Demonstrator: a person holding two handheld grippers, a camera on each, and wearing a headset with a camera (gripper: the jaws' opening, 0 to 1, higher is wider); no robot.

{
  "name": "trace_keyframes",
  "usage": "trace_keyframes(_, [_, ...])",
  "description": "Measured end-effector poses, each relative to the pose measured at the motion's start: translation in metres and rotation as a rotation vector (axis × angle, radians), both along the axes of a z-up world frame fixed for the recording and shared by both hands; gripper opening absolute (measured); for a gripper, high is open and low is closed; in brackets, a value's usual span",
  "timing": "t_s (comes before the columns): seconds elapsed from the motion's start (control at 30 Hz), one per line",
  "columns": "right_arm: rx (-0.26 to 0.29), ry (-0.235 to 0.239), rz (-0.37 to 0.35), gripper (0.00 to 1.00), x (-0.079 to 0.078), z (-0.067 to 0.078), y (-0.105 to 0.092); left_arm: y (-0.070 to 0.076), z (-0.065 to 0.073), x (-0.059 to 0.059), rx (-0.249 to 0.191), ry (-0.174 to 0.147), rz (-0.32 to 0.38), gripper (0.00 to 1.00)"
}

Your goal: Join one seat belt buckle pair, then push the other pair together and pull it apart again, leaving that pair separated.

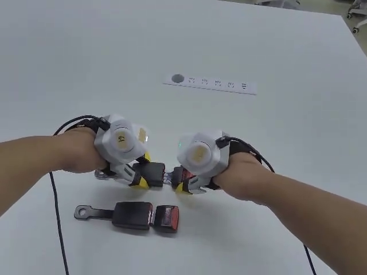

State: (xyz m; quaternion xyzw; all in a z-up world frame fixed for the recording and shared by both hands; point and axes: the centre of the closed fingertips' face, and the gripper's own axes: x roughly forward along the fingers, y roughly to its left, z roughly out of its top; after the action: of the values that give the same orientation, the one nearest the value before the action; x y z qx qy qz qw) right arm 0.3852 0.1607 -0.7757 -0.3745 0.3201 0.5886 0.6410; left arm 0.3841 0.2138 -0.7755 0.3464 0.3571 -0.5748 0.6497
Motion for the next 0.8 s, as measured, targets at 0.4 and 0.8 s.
trace_keyframes(0.4, [0.005, -0.007, 0.006, 0.29, 0.000, 0.000, 0.012, 0.000, 0.000, 0.000, -0.008, -0.004, 0.002, 0.33])
trace_keyframes(0.8, [0.013, 0.000, -0.003, 0.30, 0.000, 0.001, 0.012, 0.000, 0.000, 0.000, -0.004, 0.000, 0.014, 0.33])
